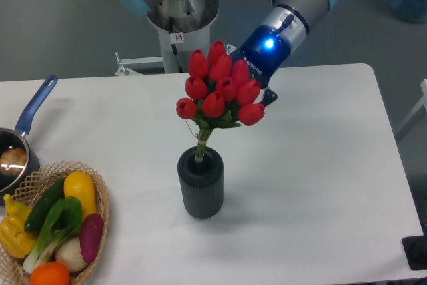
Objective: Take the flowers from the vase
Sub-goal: 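Lift the gripped tulips up out of the grey vase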
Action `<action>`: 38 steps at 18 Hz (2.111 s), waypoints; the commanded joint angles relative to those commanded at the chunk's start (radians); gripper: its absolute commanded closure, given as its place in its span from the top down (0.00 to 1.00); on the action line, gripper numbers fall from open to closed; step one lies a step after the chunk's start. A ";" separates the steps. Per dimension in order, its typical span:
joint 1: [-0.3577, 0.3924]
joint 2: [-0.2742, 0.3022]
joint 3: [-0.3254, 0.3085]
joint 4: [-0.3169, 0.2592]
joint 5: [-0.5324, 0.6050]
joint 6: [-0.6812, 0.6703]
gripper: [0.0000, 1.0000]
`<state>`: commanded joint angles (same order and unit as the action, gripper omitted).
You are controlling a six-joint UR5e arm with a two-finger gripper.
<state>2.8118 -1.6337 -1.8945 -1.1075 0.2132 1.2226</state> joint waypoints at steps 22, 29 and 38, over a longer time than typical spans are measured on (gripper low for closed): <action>0.060 -0.012 0.138 0.011 -0.045 -0.169 0.52; 0.101 -0.057 0.187 0.015 -0.041 -0.124 0.52; 0.126 -0.078 0.181 0.014 0.100 -0.017 0.52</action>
<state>2.9375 -1.7119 -1.7134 -1.0937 0.3128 1.2057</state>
